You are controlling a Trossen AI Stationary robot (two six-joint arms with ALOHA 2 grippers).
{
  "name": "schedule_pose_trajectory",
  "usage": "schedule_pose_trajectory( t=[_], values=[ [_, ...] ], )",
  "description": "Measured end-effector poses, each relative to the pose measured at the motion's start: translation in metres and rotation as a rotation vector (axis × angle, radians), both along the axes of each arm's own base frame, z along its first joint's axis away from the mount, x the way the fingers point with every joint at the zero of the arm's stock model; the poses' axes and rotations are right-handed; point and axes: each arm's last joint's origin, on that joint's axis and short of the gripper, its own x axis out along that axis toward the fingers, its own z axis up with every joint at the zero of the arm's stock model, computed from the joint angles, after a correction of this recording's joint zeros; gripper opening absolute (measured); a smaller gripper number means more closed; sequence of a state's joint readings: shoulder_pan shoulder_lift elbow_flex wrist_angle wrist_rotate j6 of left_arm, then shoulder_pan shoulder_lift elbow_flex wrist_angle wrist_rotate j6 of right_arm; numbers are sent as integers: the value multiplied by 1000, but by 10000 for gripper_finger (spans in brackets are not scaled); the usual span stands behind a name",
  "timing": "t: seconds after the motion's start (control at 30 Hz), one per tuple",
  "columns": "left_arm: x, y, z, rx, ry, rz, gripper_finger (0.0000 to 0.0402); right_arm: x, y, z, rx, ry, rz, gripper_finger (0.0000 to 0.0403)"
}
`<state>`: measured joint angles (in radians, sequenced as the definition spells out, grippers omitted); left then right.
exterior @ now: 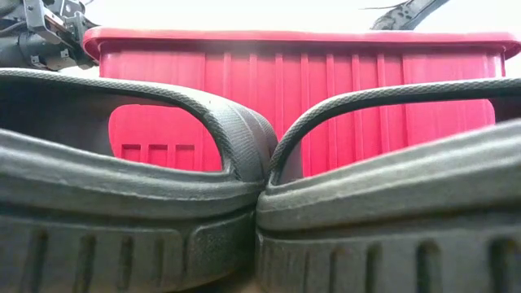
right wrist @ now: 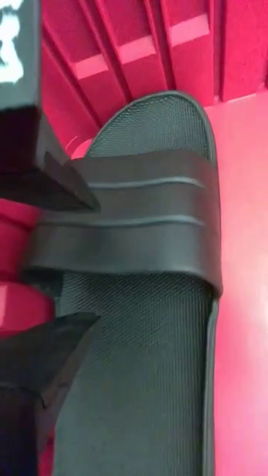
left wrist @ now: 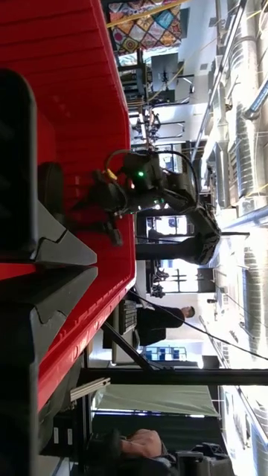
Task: Pick and place slides into bin
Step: Put the black slide into the red bin
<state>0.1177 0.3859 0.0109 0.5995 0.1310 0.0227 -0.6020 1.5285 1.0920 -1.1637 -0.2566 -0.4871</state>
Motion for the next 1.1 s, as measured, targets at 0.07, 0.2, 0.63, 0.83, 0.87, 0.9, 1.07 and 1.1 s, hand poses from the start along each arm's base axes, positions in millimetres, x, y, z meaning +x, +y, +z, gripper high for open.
schedule_pose_trajectory(
  t=[0.07,0.2,0.63,0.83,0.87,0.9,1.07,1.1],
  values=[
    [0,0,0,0,0,0,21,-3,1,7,-35,-14,-2,234],
    [0,0,0,-1,0,0,21,-10,3,21,-79,-74,-20,235],
    [0,0,-1,-2,7,0,21,-36,36,59,-109,-136,-56,72],
    [0,0,-1,-1,7,0,21,-34,50,65,-98,-172,-51,13],
    [0,0,-1,0,8,1,21,-32,51,66,-107,-184,-44,8],
    [0,0,-1,2,8,2,21,-31,50,66,-126,-194,-42,5],
    [0,0,-1,4,8,2,21,-26,48,67,-155,-243,-37,8],
    [0,0,-1,4,8,2,21,-25,48,67,-156,-247,-37,11]
  ],
)
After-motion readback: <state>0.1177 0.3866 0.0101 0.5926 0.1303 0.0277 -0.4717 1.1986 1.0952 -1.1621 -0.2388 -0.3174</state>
